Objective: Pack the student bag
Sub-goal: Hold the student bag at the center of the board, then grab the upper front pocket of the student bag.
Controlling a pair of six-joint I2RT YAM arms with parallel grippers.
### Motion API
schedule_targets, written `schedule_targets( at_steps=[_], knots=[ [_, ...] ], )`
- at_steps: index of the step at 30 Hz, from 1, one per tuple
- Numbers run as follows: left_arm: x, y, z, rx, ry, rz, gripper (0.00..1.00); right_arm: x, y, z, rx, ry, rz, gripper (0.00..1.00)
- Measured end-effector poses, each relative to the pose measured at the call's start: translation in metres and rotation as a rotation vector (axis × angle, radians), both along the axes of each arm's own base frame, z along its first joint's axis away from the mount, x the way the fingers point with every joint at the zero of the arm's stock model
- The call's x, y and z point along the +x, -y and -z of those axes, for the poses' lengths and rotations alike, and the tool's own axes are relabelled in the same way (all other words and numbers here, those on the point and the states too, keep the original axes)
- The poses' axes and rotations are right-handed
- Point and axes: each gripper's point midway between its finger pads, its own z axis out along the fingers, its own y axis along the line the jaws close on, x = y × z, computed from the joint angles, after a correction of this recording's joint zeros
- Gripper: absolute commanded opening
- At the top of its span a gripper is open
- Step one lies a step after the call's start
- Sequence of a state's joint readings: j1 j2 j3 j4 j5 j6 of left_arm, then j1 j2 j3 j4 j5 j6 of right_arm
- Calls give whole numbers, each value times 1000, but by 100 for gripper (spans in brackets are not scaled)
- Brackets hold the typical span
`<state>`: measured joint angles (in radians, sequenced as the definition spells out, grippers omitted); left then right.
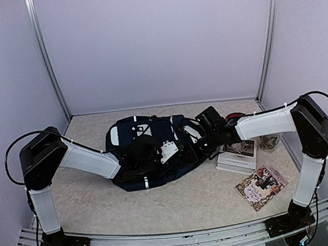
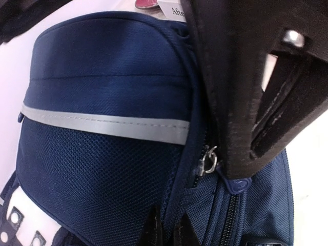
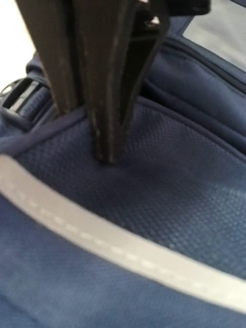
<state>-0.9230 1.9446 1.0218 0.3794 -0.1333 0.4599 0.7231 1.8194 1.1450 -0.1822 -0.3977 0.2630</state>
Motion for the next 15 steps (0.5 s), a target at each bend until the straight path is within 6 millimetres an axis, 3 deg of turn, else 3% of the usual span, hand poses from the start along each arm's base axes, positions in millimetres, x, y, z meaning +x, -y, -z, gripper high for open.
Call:
schedule_targets(
  at_steps=[7, 15],
  knots=[
    [-3, 2, 1, -40, -49, 11, 0, -11, 1, 5, 96, -21, 12, 24],
    [-5, 3, 1, -94, -117, 4, 0, -12, -1, 8, 259, -34, 104, 31]
  ],
)
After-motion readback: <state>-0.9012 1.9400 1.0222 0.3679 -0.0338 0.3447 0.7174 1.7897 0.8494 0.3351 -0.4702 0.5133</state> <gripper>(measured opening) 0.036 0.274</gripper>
